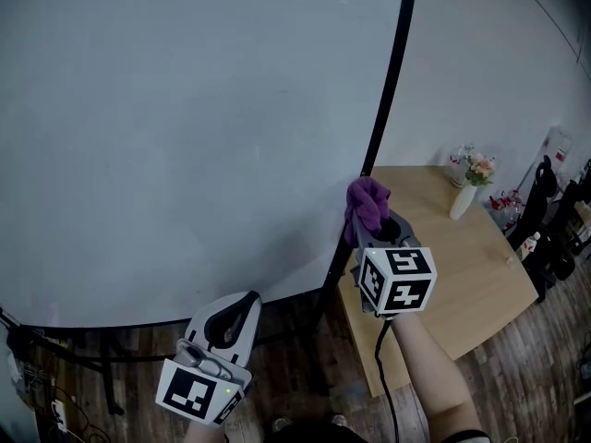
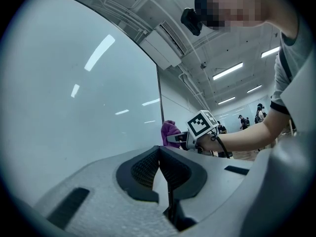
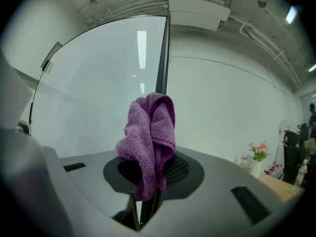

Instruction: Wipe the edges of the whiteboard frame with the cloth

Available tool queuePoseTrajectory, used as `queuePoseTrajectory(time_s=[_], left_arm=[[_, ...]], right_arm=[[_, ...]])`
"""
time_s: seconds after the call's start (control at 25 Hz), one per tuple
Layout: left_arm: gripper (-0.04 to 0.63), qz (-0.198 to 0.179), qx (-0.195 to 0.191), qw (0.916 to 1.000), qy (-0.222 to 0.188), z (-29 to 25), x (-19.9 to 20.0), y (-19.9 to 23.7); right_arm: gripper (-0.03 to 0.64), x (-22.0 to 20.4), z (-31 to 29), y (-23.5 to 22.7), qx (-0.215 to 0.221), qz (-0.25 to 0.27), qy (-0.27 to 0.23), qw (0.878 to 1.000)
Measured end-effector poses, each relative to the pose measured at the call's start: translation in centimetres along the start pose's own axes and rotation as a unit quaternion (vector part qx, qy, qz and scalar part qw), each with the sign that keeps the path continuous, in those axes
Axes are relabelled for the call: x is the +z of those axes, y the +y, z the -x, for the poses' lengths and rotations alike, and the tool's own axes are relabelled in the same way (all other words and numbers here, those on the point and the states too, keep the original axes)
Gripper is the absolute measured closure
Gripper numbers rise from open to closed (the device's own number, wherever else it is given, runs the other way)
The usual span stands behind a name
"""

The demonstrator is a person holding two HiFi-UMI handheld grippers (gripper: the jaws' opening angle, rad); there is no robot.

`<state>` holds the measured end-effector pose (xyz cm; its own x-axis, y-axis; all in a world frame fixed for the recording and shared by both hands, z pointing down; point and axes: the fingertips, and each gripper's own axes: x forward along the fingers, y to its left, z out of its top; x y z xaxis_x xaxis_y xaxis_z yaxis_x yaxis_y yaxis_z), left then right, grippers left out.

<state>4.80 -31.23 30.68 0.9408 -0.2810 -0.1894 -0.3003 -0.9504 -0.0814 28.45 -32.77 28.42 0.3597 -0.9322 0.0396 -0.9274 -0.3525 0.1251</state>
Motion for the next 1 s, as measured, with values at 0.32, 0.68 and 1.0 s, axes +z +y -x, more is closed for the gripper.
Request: queuePoseTrajectory(time_s=[0.32,0.68,1.0], left_arm=[[0.578,-0.008,0.009,0.9999,0.011,0.4,-1.2,0.7],[0.578,0.009,0.020,0.9997,0.014,1.4,-2.1,1.3],[0.578,0.010,0.030,0.9994,0.016,2.3,-2.3,1.4]], right_arm=[[0.540,-0.3,-0.1,0.4,-0.005,-0.002,-0.003,1.000],[0.540,-1.2,0.0,1.5,-0.001,0.006,0.001,1.000],[0.543,-2.5,-0.1,2.1,0.008,-0.014,0.009,1.000]])
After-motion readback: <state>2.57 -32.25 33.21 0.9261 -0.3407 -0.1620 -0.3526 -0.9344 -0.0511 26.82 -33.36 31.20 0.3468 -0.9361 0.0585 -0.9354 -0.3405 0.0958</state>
